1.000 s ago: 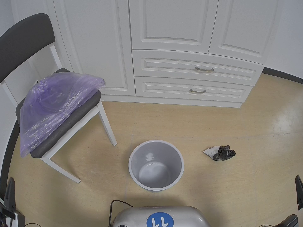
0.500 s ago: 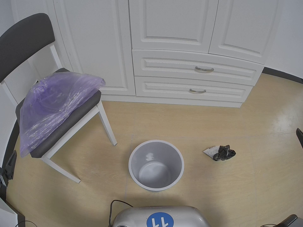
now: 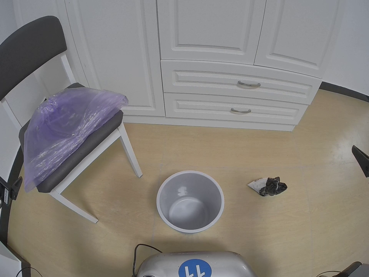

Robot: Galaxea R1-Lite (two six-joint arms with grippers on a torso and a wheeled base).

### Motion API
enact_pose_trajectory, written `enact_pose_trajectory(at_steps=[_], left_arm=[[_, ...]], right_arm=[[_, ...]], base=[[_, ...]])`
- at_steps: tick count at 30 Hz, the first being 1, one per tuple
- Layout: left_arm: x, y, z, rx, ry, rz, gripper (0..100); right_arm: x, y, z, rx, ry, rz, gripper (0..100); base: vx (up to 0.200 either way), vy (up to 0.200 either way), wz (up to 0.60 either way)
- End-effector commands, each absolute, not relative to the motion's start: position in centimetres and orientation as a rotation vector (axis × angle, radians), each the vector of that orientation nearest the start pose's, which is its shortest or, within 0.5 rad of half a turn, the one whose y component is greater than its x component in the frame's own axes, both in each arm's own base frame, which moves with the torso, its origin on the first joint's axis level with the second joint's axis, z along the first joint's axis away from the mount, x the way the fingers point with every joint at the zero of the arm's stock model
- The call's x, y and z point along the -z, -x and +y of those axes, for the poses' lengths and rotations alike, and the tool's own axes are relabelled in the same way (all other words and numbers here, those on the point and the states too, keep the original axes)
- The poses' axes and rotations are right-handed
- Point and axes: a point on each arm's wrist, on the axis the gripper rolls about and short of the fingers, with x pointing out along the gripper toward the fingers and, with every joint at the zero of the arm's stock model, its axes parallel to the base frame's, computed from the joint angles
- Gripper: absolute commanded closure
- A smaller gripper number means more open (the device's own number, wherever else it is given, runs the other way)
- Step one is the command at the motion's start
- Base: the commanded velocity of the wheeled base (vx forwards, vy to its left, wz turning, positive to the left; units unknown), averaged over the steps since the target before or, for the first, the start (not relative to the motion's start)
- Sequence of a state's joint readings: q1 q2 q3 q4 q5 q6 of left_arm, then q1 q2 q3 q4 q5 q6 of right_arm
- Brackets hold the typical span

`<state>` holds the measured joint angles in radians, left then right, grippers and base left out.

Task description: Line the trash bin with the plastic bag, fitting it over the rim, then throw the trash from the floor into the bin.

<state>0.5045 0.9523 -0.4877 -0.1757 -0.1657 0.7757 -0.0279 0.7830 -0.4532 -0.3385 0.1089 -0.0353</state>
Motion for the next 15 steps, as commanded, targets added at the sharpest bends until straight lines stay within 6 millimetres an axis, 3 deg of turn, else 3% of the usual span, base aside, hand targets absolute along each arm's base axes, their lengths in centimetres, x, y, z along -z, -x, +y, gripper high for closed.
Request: enact_pose_trajectory(at_steps=[1, 9, 15], left_arm=[[-17.5, -11.3, 8.5, -0.159, -0.637, 0.502, 0], [-15.2, -11.2, 8.6, -0.15, -0.632, 0.541, 0], [-13.8, -12.5, 9.9, -0.175, -0.624, 0.586, 0]], right_arm=[[-22.3, -9.1, 0.0, -0.083, 0.008, 0.038, 0], [-21.9, -9.8, 0.0, -0.086, 0.001, 0.072, 0], [-21.5, -10.5, 0.0, -0.086, -0.005, 0.11, 0]], base=[[0.0, 0.0, 0.0], [0.0, 0.0, 0.0], [0.0, 0.0, 0.0]])
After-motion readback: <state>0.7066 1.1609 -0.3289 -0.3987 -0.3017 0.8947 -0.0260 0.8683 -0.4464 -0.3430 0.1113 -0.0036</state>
